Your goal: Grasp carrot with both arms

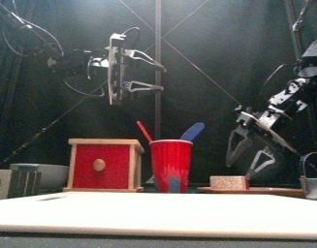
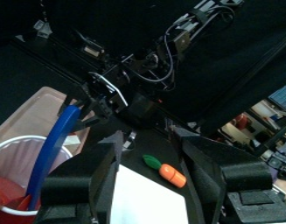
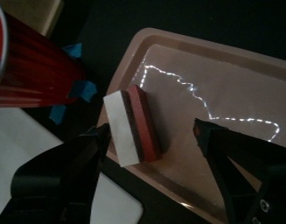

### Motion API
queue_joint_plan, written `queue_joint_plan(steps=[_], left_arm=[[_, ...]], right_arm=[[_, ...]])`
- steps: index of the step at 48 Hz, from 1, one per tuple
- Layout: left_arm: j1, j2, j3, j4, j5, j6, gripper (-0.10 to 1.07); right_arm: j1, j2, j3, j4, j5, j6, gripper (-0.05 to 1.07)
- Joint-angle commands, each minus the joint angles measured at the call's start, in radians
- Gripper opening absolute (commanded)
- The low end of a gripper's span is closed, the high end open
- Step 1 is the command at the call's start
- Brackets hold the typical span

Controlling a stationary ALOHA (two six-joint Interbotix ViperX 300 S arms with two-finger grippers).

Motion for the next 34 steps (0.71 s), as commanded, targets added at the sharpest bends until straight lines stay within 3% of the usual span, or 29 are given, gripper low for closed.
queue_joint_plan(steps=[1, 17, 26, 34], left_arm=[[0.002, -0.015, -0.009, 0.000, -0.009, 0.003, 0.84], [0.005, -0.015, 0.000, -0.002, -0.008, 0.003, 0.84], [0.006, -0.011, 0.008, -0.002, -0.008, 0.003, 0.84], [0.006, -0.008, 0.008, -0.002, -0.008, 0.003, 0.84]], right_arm=[[0.003, -0.057, -0.023, -0.011, 0.032, -0.003, 1.04], [0.071, -0.348, -0.032, -0.063, 0.350, 0.006, 1.04], [0.112, -0.531, -0.014, 0.029, 0.515, 0.009, 1.04], [0.135, -0.609, 0.003, 0.124, 0.626, 0.009, 1.04]])
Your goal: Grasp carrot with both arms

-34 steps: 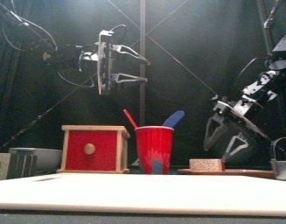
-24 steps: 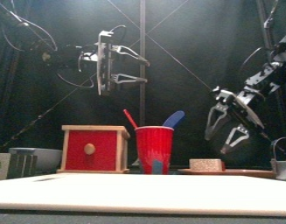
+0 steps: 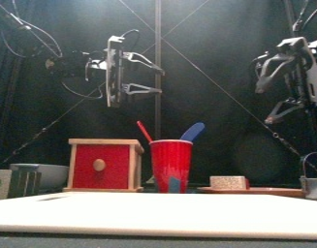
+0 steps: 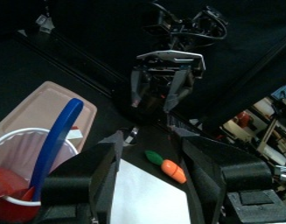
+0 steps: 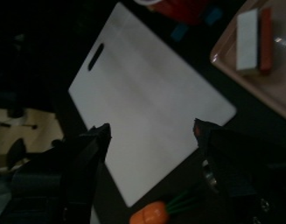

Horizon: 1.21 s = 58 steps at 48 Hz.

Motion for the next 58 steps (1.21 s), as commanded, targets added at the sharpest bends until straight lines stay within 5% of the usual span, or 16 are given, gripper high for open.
queue_joint_plan(steps=[1, 9, 18, 31, 42, 50, 58], left_arm=[[0.003, -0.008, -0.009, 0.000, -0.008, 0.005, 0.84], [0.003, -0.006, -0.008, 0.000, -0.006, 0.003, 0.84], [0.003, -0.006, -0.005, 0.000, -0.006, 0.003, 0.84], [0.002, -0.006, 0.000, 0.000, -0.006, 0.003, 0.84], [-0.009, -0.015, 0.029, 0.084, -0.006, 0.029, 0.85], [-0.035, -0.018, 0.037, 0.173, -0.002, 0.035, 0.85], [-0.064, -0.018, 0.043, 0.201, 0.048, 0.035, 0.85]], right_arm=[[0.023, -0.023, -0.005, 0.052, 0.061, -0.002, 1.04], [0.071, -0.012, -0.011, 0.110, 0.118, 0.021, 1.04], [0.183, -0.008, -0.014, 0.046, 0.144, 0.259, 1.04], [0.459, 0.044, -0.018, -0.276, 0.089, 0.801, 1.04], [0.703, 0.213, -0.041, -0.640, -0.015, 1.321, 1.04], [0.784, 0.304, -0.069, -0.859, 0.012, 1.623, 1.04], [0.847, 0.347, -0.092, -0.963, 0.078, 1.845, 1.04]])
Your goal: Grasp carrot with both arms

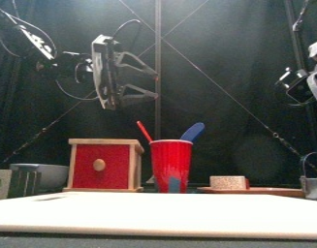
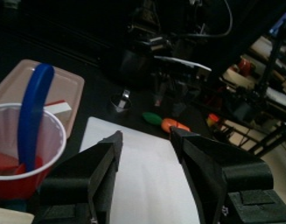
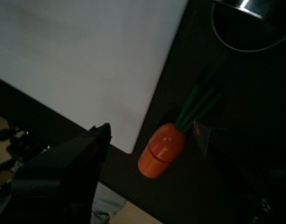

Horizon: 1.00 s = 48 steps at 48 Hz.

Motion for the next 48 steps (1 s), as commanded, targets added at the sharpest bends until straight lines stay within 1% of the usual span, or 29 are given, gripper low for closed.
queue_joint_plan(steps=[1, 9, 14, 18, 27, 41, 48], left_arm=[[-0.012, -0.017, -0.006, 0.008, 0.026, 0.002, 0.85], [-0.032, -0.017, 0.014, 0.009, 0.094, 0.003, 0.85], [-0.046, -0.020, 0.028, 0.008, 0.101, 0.003, 0.85], [-0.055, -0.021, 0.038, 0.008, 0.107, 0.003, 0.85], [-0.058, -0.023, 0.051, 0.005, 0.107, 0.003, 0.85], [-0.061, -0.021, 0.057, 0.006, 0.107, 0.005, 0.85], [-0.061, -0.023, 0.063, 0.006, 0.107, 0.005, 0.85]], right_arm=[[0.037, 0.011, -0.034, -0.038, 0.035, 0.072, 1.04], [0.086, 0.061, -0.069, -0.048, 0.120, 0.170, 1.04], [0.098, 0.089, -0.087, -0.040, 0.129, 0.198, 1.04], [0.109, 0.114, -0.110, -0.018, 0.129, 0.199, 1.04], [0.137, 0.199, -0.163, 0.037, 0.126, 0.201, 1.04], [0.189, 0.354, -0.259, 0.163, 0.123, 0.202, 1.04], [0.193, 0.416, -0.288, 0.198, 0.127, 0.202, 1.04]])
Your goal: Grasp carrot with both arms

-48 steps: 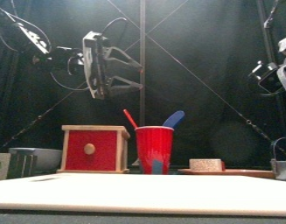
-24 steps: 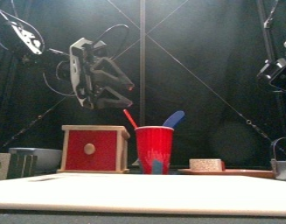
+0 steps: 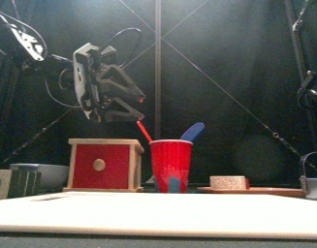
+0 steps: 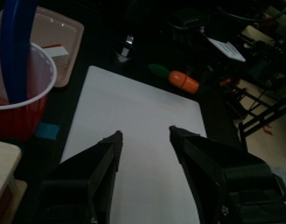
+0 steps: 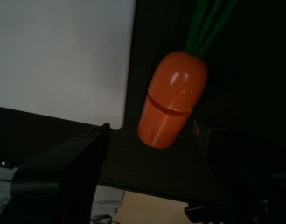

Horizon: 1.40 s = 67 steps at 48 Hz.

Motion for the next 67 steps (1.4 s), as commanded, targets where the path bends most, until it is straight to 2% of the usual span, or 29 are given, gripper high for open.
queue_joint_plan(steps=[1, 29, 45, 51, 60, 67], left_arm=[[-0.002, -0.018, -0.008, 0.002, -0.003, 0.003, 0.85], [-0.002, -0.018, 0.014, -0.002, -0.003, 0.002, 0.85], [-0.002, -0.018, 0.012, -0.002, -0.003, 0.002, 0.85], [-0.002, -0.018, 0.014, -0.003, -0.002, 0.002, 0.85], [-0.002, -0.018, 0.014, -0.003, -0.002, 0.002, 0.85], [-0.002, -0.018, 0.014, -0.003, -0.002, 0.002, 0.85]], right_arm=[[0.003, 0.015, -0.032, 0.015, 0.005, 0.003, 1.04], [-0.006, 0.098, -0.054, 0.018, 0.046, 0.003, 1.04], [-0.005, 0.103, -0.064, 0.017, 0.048, 0.002, 1.01], [-0.003, 0.104, -0.066, 0.020, 0.046, 0.002, 0.92], [-0.003, 0.104, -0.066, 0.012, 0.046, 0.000, 0.68], [-0.003, 0.091, -0.074, 0.009, 0.048, -0.012, 0.54]])
